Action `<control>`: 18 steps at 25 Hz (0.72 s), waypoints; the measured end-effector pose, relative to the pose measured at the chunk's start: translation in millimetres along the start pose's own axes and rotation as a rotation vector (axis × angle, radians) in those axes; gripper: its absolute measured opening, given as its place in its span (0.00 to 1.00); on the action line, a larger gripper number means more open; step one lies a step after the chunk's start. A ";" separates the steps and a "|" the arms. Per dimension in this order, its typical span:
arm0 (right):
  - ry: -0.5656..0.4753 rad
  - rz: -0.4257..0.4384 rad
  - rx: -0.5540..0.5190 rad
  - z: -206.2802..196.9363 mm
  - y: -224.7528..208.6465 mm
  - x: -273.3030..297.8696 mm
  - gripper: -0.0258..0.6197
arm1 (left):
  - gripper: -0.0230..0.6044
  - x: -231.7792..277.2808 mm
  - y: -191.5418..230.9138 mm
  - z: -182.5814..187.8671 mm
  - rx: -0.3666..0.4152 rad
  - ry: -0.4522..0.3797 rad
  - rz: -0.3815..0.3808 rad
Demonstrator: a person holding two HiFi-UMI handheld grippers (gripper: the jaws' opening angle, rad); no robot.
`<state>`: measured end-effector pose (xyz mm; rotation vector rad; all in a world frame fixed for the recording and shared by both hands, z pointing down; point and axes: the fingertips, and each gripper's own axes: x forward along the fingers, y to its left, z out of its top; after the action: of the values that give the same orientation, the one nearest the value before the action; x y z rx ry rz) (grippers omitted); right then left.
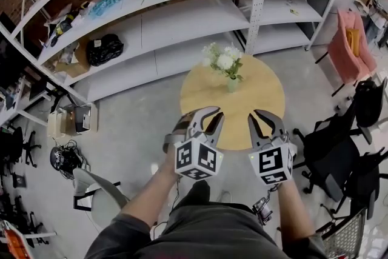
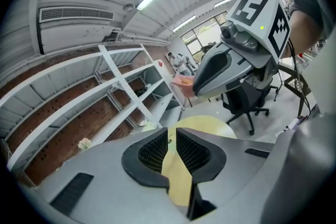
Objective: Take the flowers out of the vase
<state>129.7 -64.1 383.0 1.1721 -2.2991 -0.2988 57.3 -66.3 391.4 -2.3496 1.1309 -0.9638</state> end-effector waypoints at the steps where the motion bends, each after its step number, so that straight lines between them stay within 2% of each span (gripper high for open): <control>1: 0.008 -0.006 0.004 0.2 -2.2 9.7 0.07 | 0.12 7.1 6.2 -4.7 0.000 -0.001 -0.007; 12: 0.084 -0.044 0.059 15.8 -14.9 109.4 0.07 | 0.14 66.5 80.4 -55.5 -0.010 -0.011 -0.077; 18: 0.131 -0.071 0.108 8.2 -19.9 143.4 0.07 | 0.21 88.8 100.7 -82.2 -0.036 -0.017 -0.118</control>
<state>70.2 -191.1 419.7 1.2900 -2.1864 -0.1209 -16.1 -200.3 429.1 -2.4717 1.0211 -0.9684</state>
